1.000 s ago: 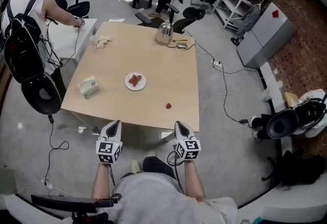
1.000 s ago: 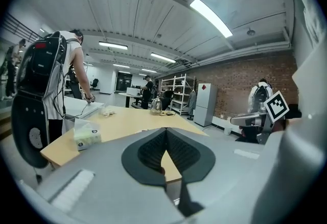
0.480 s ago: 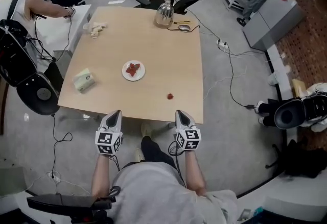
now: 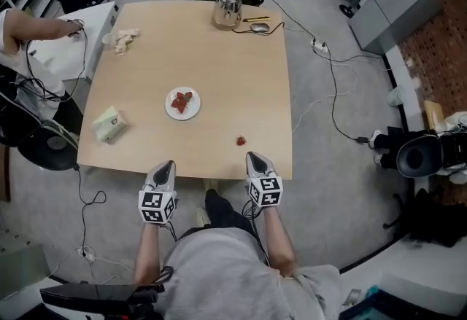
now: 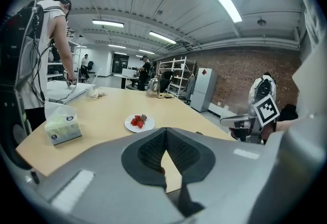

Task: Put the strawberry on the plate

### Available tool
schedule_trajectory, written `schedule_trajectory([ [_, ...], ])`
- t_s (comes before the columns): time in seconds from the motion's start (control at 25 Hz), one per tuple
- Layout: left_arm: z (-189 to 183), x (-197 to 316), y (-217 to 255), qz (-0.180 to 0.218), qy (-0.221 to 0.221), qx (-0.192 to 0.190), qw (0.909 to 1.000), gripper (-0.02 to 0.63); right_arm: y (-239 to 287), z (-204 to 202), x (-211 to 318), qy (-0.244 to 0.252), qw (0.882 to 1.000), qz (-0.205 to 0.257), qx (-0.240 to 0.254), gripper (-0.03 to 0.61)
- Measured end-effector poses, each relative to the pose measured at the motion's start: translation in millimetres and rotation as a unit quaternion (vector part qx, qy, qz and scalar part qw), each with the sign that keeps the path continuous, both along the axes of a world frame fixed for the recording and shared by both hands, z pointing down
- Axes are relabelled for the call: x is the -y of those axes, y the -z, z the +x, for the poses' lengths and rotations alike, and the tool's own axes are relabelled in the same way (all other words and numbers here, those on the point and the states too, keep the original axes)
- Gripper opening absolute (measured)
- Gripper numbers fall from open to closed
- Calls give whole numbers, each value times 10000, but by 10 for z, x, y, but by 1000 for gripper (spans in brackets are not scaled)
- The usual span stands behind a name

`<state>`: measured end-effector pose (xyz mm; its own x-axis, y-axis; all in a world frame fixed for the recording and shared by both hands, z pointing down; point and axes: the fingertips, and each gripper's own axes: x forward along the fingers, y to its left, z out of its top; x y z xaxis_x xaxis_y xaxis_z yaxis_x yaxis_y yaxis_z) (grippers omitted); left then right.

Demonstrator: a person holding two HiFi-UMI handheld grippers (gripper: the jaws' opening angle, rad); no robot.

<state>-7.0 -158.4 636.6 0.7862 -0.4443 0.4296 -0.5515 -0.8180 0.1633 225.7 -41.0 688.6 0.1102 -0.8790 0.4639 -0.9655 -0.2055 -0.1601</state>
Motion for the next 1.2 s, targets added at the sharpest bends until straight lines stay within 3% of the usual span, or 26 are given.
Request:
schedule_trajectory([
  [0.4, 210, 191, -174, -213, -166, 182, 9995, 20, -536, 193, 336, 189, 9982, -563, 46, 9],
  [0.8, 203, 397, -233, -311, -157, 265, 9990, 20, -995, 303, 493, 289, 9921, -1215, 81, 139],
  [1.2, 199, 590, -297, -438, -49, 335, 9985, 20, -1276, 330, 600, 460, 9846, -1686, 45, 201],
])
